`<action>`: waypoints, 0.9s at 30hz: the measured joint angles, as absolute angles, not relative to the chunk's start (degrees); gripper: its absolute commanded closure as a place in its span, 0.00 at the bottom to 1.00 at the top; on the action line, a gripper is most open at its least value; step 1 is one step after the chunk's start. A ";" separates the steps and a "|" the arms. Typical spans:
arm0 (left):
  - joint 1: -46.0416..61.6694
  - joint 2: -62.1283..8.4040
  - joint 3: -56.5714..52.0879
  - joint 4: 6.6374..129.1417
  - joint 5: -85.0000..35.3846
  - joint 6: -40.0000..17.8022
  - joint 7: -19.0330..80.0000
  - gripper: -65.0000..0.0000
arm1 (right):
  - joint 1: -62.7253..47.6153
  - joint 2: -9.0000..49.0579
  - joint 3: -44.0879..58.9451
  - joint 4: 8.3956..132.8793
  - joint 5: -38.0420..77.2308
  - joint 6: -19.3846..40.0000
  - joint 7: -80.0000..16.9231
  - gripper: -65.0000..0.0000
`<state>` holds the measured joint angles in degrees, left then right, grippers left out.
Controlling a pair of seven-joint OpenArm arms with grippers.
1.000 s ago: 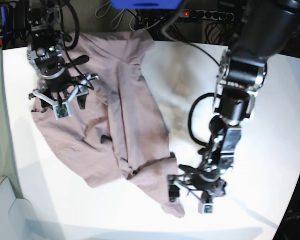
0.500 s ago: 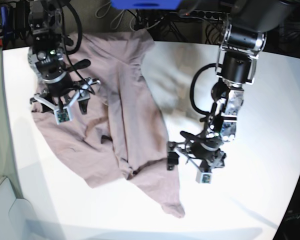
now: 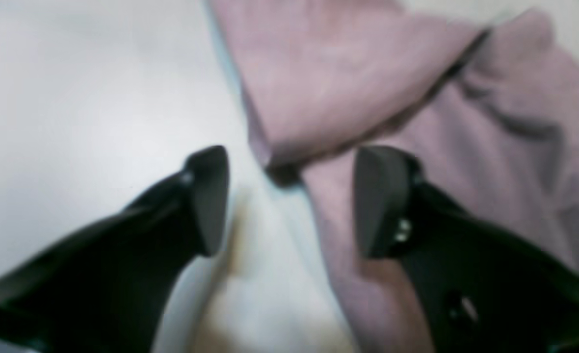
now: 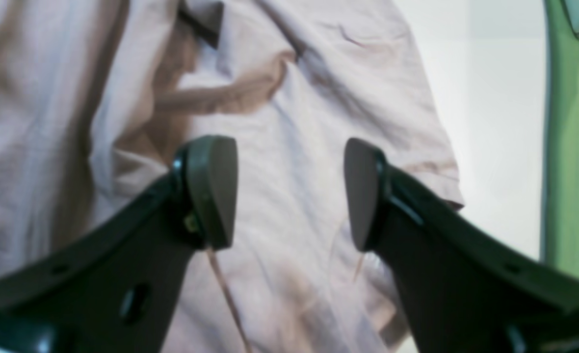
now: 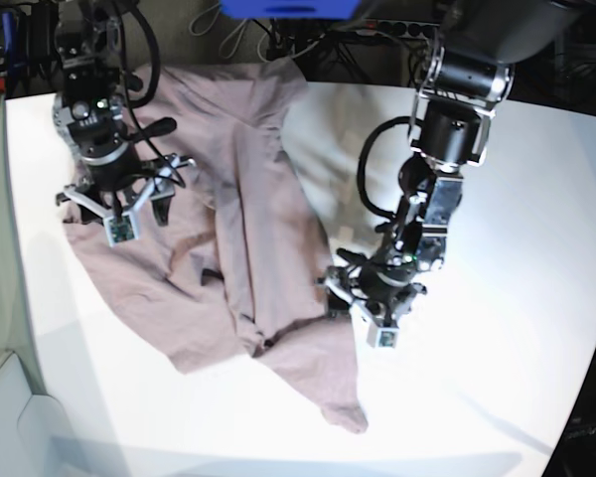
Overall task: Layout the t-shirt on the table in an organized manner, then fold the t-shirt properly
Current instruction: 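Grasp the bunched shirt fabric with the left gripper, then drag the grasped fabric with the left gripper to unfold the shirt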
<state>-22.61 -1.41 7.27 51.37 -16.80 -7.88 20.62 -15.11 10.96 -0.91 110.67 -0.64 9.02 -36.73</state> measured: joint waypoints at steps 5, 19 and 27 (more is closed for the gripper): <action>-23.46 -0.60 7.27 50.13 -16.75 -7.88 17.78 0.78 | -15.27 10.94 -0.97 110.67 -0.62 9.02 -36.69 0.47; -23.55 -0.47 7.18 50.13 -16.93 -7.73 16.64 0.82 | -15.31 10.96 -0.95 110.67 -0.62 9.02 -36.67 0.47; -30.79 1.58 6.85 39.55 -16.97 -7.33 10.63 0.99 | -15.59 10.90 -0.93 110.67 -0.62 9.04 -36.69 0.47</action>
<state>-30.79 1.58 6.85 39.55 -16.97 -7.33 10.63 -15.59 10.90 -0.93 110.67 -0.62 9.04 -36.69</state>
